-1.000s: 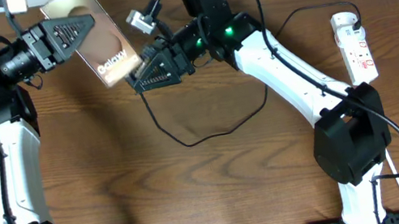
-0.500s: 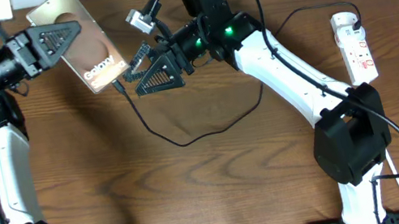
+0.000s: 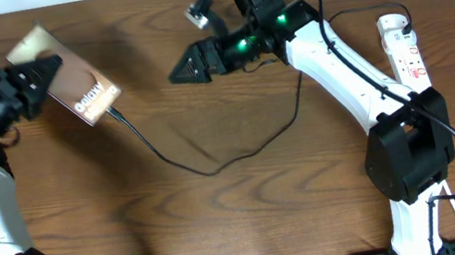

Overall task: Plug charger to phone and switch on socket
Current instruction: 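Open the right gripper off the plug and raise it away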

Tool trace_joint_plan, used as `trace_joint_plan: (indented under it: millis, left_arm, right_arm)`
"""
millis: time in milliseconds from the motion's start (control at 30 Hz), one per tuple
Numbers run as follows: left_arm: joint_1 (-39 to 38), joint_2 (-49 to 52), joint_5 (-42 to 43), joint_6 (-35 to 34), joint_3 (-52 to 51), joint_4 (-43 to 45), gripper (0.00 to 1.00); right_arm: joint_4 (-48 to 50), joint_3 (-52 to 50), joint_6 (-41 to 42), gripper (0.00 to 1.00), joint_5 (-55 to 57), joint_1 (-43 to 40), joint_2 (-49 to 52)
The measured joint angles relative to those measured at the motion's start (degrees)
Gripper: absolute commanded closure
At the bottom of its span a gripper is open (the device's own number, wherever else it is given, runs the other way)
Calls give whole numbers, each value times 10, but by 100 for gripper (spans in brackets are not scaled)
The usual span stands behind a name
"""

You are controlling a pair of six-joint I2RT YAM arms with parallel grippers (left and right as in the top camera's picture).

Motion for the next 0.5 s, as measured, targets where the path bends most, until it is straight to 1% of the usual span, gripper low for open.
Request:
trace_joint_plan:
  millis: [33,133,267,333,500]
  left_arm:
    - [0,0,-9,18,-8,-26,93]
    - [-1,0,-63,92,-36,-134,93]
    - [-11,0,-164,168,-75,-231,92]
    - [-23,0,-214,190,-92,-250,93]
    - [-59,0,-324,216,-134,-252,93]
  right_arm:
    - [-34,3,0,1,53,0,0]
    - [-109,22,0,1,162,-3,0]
    - [-211,93,5,1,288,-16,0]
    - [-250,134,7,1,335,-21,0]
    - [-315,212,17,1,420,-20,0]
